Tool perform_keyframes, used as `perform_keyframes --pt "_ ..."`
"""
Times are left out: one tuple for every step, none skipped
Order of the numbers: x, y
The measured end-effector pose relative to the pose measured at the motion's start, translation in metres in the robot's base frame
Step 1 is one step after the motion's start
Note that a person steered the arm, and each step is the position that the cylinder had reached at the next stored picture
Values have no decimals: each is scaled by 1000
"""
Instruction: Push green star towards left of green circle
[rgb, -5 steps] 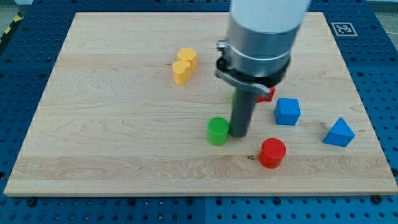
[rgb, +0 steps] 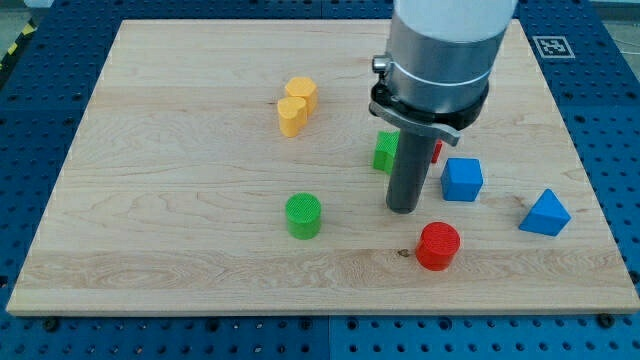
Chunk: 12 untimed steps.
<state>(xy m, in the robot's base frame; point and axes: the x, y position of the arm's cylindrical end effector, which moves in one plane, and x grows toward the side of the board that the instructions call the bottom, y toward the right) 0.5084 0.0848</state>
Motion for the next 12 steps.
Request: perform_keyframes --pt "-23 11" --pt "-25 49" --pt "-43 60" --pt "-89 60" --pt "-93 60" --pt "-93 60" --pt "-93 53" --pt "-93 45" --pt "-93 30" --pt "-82 22" --pt "-68 19" --pt "-62 14"
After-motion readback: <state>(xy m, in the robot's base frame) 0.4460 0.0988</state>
